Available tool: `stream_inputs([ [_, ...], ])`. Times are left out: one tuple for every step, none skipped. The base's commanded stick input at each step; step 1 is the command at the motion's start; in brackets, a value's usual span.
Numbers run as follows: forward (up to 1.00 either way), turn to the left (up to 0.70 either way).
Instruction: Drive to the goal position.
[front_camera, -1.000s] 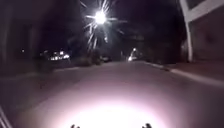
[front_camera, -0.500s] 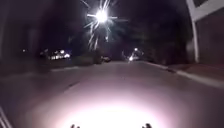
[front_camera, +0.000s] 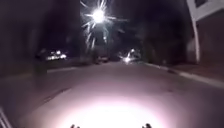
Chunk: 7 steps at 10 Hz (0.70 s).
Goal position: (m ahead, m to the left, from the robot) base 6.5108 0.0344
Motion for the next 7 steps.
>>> stream_inputs([
  [0.85,0.00],
  [0.85,0.00],
  [0.85,0.00],
  [0.85,0.00],
  [0.85,0.00],
  [0.85,0.00],
  [0.85,0.00],
])
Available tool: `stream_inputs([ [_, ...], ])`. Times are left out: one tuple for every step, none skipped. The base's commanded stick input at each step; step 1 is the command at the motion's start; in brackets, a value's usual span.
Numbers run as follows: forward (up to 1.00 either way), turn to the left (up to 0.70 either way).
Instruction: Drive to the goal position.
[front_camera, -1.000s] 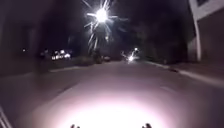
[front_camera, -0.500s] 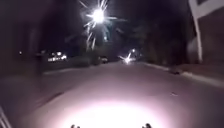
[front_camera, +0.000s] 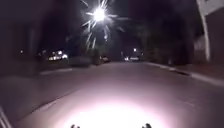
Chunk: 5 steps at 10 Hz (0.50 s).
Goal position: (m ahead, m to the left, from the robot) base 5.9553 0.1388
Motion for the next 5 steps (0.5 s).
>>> stream_inputs([
  [0.85,0.00],
  [0.85,0.00],
  [0.85,0.00],
  [0.85,0.00],
  [0.85,0.00],
])
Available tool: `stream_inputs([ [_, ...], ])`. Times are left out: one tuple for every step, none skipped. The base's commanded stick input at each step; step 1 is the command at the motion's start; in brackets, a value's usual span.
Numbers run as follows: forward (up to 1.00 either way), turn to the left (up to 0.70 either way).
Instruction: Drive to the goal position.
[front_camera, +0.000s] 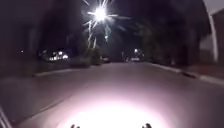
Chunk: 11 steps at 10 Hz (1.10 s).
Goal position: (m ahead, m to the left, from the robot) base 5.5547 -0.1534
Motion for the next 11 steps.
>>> stream_inputs([
  [0.85,0.00],
  [0.85,-0.02],
  [0.85,-0.22],
  [0.85,-0.34],
  [0.85,-0.34],
  [0.85,-0.34],
  [0.85,-0.34],
  [0.85,-0.34],
  [0.85,-0.34],
  [0.85,0.00],
  [0.85,0.00],
])
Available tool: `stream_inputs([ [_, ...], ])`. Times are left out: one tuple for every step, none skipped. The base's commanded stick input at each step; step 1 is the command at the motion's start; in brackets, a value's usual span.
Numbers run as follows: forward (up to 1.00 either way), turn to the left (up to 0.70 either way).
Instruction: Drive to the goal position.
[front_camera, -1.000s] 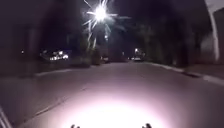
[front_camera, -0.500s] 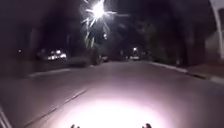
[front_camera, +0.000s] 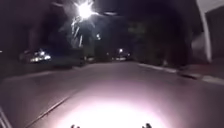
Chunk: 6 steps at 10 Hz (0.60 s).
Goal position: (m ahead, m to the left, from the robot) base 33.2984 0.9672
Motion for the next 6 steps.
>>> stream_inputs([
  [0.85,0.00],
  [0.85,0.00],
  [0.85,0.00],
  [0.85,0.00],
  [0.85,0.00],
  [0.85,0.00],
])
